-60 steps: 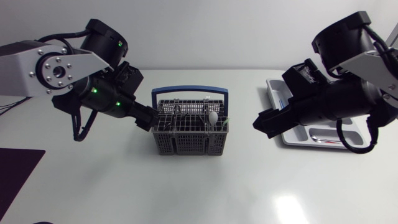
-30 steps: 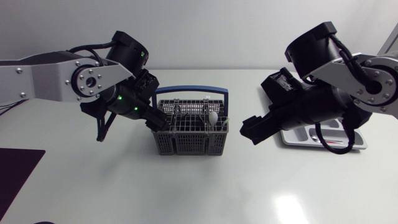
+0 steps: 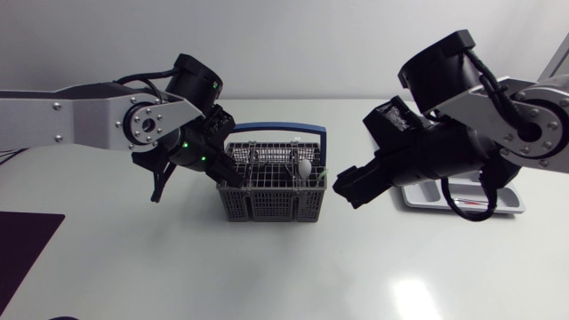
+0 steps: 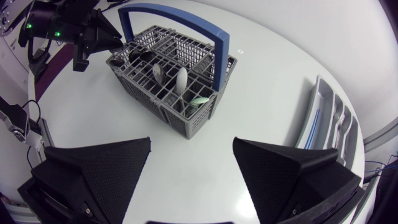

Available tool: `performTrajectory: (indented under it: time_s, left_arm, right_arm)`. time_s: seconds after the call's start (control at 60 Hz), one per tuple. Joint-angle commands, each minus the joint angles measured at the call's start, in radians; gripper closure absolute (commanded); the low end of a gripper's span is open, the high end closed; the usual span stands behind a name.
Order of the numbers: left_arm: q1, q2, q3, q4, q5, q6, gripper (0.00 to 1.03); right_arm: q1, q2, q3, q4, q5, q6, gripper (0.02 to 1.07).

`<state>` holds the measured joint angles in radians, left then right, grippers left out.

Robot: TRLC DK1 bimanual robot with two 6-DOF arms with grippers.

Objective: Unload the cutlery basket into the drawer organizer.

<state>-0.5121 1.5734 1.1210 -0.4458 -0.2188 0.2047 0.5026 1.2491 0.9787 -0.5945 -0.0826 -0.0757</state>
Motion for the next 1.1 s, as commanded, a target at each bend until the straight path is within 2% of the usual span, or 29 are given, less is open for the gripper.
performTrajectory:
  time_s: [0.0, 0.133, 0.35, 0.85, 1.083]
  left_arm:
    - [-0.008, 0.027, -0.001, 0.004, -0.008, 0.027, 0.88]
    - [-0.009, 0.030, 0.000, -0.002, -0.007, 0.036, 0.88]
    - [-0.019, 0.022, 0.019, -0.021, -0.005, 0.036, 1.00]
    - [-0.034, -0.035, 0.046, -0.056, -0.010, 0.041, 1.00]
    - [-0.036, -0.102, 0.094, -0.106, -0.024, 0.064, 1.00]
  right_arm:
    - [0.008, -0.007, -0.029, 0.009, -0.002, 0.005, 0.12]
    - [0.008, -0.007, -0.035, 0.009, -0.002, 0.005, 0.12]
    - [0.008, -0.008, -0.041, 0.009, -0.002, 0.007, 0.12]
    - [0.008, -0.022, -0.061, 0.019, 0.000, 0.002, 0.12]
    - [0.011, -0.030, -0.067, 0.019, 0.000, -0.001, 0.12]
